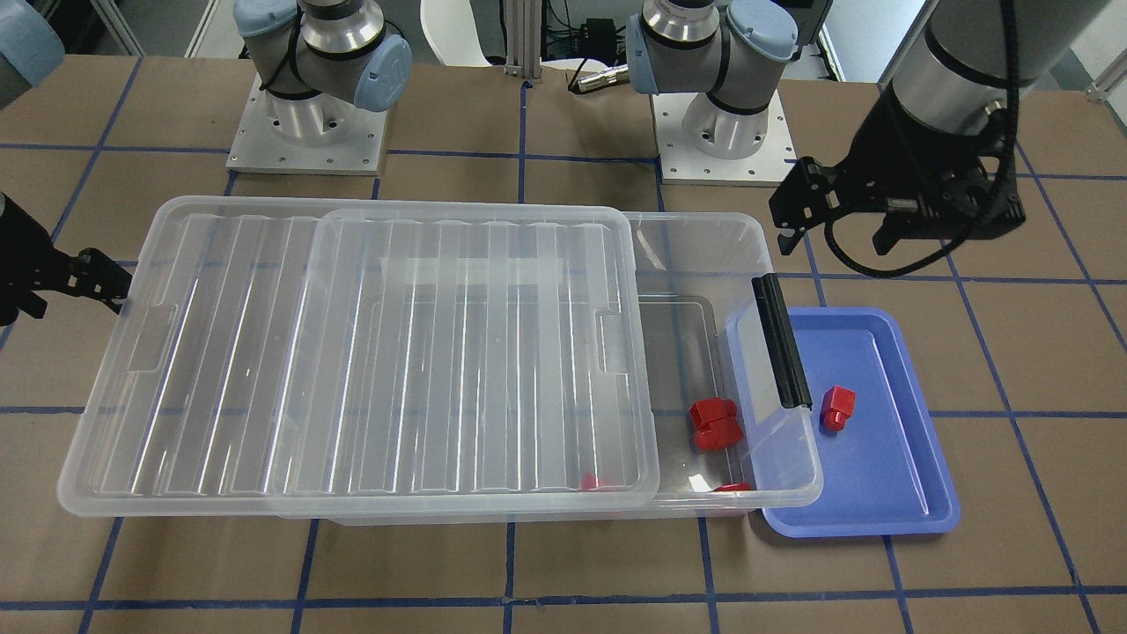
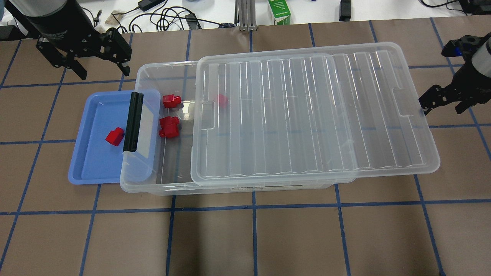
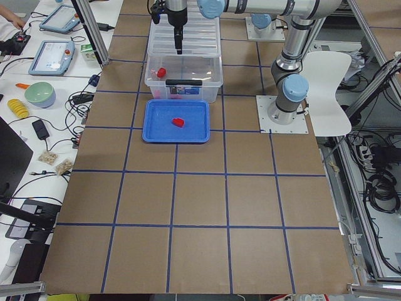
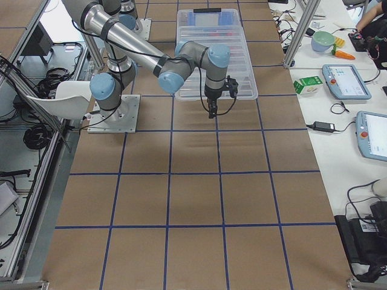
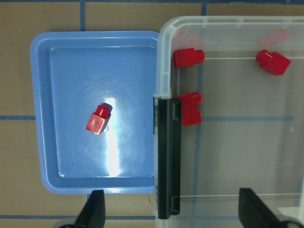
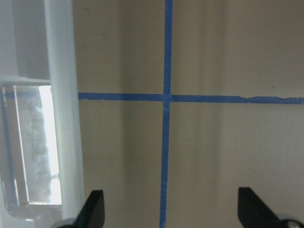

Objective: Place red block in blue tray from box

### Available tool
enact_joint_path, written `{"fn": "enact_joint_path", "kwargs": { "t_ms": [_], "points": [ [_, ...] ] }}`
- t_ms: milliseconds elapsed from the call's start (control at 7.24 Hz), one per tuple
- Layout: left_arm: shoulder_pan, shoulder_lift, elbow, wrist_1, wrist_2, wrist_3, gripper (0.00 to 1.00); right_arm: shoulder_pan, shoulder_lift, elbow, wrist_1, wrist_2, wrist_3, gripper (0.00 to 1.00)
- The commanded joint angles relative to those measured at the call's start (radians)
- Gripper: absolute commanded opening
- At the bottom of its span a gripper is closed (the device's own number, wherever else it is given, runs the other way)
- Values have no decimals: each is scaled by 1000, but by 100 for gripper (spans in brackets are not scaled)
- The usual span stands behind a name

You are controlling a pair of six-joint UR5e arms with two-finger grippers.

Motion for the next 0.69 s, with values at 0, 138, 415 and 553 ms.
{"fn": "enact_joint_path", "kwargs": {
  "t_ms": [0, 138, 415, 553],
  "points": [
    [-111, 31, -69, 4, 21, -73, 100, 65, 0, 1, 0, 0, 95, 100],
    [-115, 51, -89, 6, 17, -63, 100, 105, 1, 1, -15, 0, 152, 100],
    [-87, 75, -97, 3, 16, 5, 100, 182, -3, 1, -41, -10, 235, 100],
    [-77, 91, -120, 7, 15, 13, 100, 222, 0, -1, -43, -10, 288, 100]
  ]
}}
